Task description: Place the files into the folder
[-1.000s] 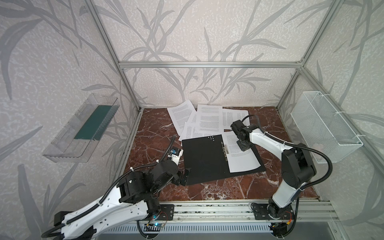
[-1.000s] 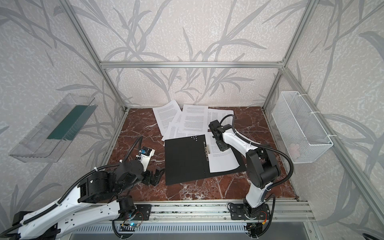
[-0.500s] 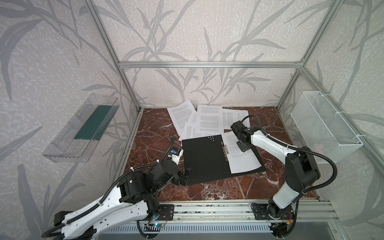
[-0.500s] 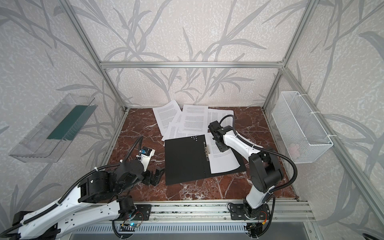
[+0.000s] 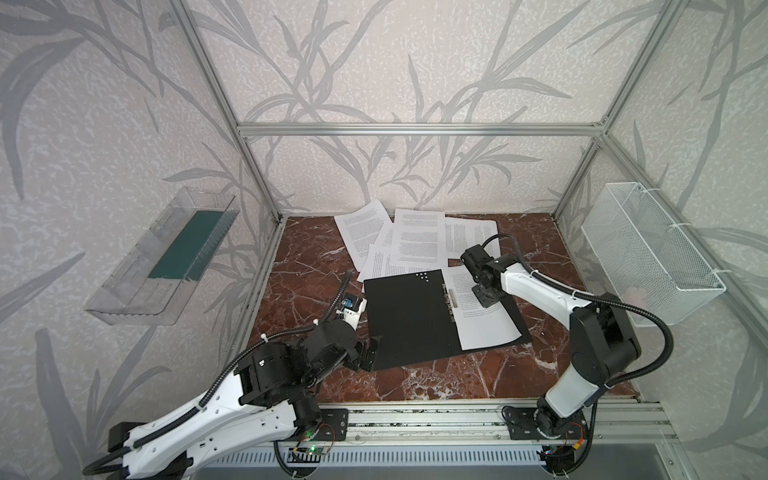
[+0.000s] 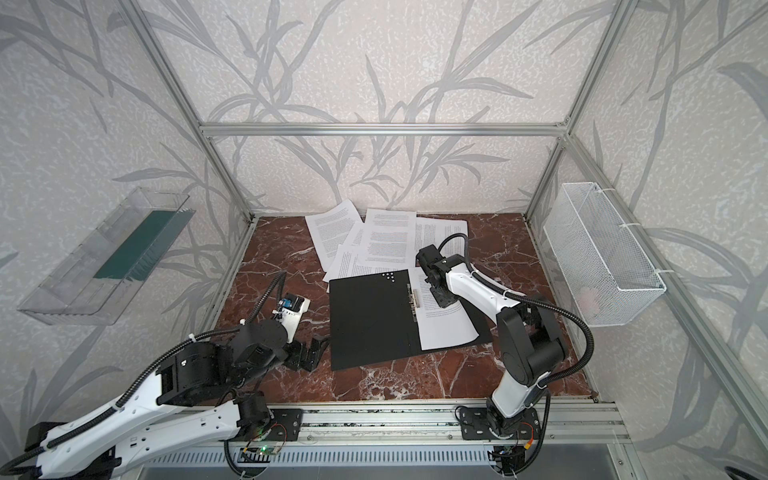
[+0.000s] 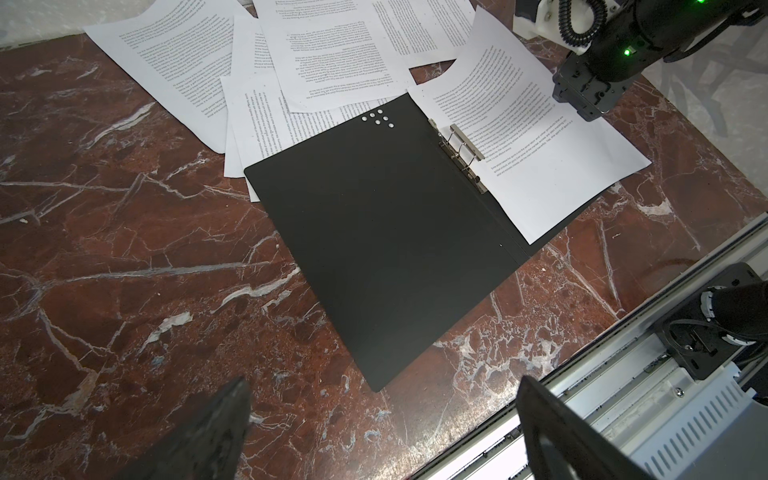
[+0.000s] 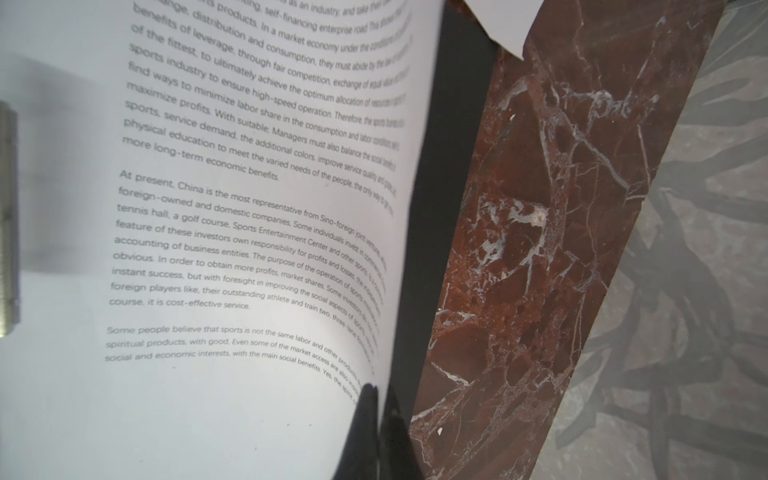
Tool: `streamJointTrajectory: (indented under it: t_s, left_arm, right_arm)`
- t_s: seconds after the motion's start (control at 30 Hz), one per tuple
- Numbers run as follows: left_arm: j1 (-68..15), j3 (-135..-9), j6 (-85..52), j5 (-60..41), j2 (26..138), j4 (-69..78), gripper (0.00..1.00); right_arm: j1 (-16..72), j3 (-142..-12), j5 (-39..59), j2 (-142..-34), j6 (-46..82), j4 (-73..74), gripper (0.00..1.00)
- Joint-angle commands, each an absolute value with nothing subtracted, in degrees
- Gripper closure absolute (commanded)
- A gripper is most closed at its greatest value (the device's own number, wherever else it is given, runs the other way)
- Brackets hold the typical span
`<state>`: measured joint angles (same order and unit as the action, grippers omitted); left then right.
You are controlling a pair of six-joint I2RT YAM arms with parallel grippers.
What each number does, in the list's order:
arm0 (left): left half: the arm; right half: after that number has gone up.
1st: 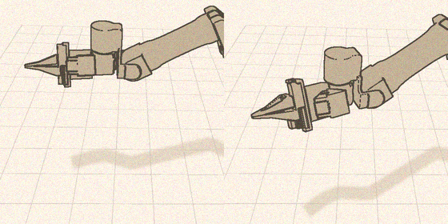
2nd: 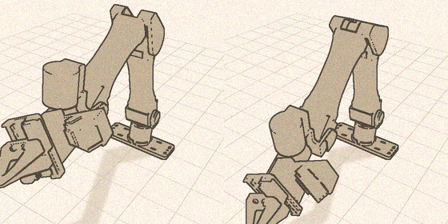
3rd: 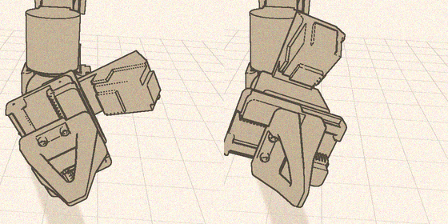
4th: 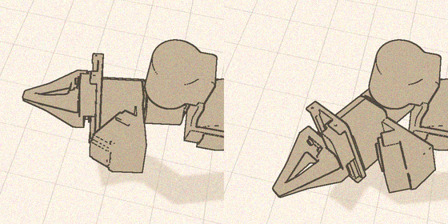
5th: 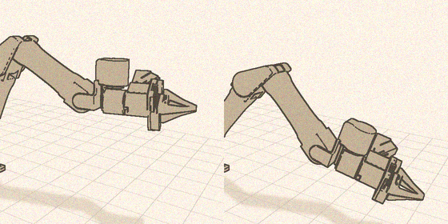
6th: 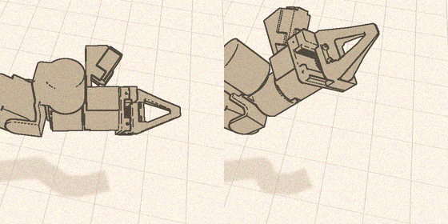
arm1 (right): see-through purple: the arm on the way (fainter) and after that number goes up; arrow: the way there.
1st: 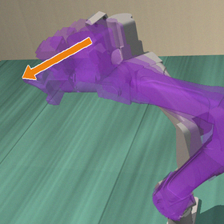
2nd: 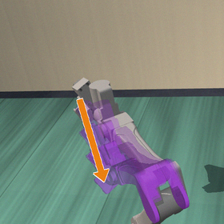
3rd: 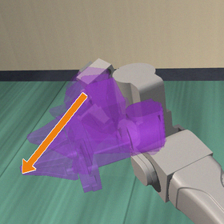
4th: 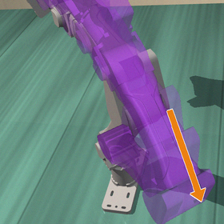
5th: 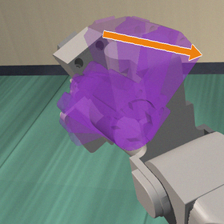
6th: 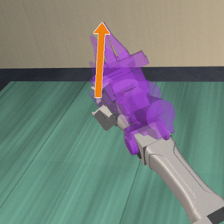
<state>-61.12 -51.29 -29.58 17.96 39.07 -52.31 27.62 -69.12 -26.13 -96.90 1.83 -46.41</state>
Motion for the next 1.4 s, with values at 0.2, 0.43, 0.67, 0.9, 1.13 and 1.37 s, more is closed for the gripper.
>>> streamJointTrajectory:
  t_s: [0.2, 0.43, 0.67, 0.9, 1.13, 1.37]
  left_arm:
    - [-61.05, -51.67, -29.79, 19.38, 39.1, -54.14, 0.01]
    - [-61.03, -51.68, -29.74, 19.34, 39.07, -54.14, 0.01]
    - [-61.04, -51.64, -29.72, 19.46, 39.11, -54.14, 0.01]
    - [-61.03, -51.68, -29.86, 19.43, 39.08, -54.14, 0.01]
    - [-61.07, -51.58, -29.81, 19.17, 38.75, -53.97, 0.01]
    - [-61.04, -51.35, -29.84, 18.98, 38.23, -53.77, 0.01]
  right_arm:
    - [27.68, -68.89, -25.2, -95.61, 2.55, -46.45, 1.0]
    - [27.54, -69.9, -26.71, -96.69, 3.14, -47.55, 0.83]
    - [26.63, -70.64, -27.31, -97.47, 3.73, -47.44, 0.55]
    - [25.75, -72.05, -31.7, -98.68, 5.84, -48.28, 0.35]
    - [27.13, -70.64, -22.93, -89.25, 7.24, -46.0, 0.32]
    - [35.45, -68.97, -12.52, -90.79, 11.43, -41.54, 0.33]
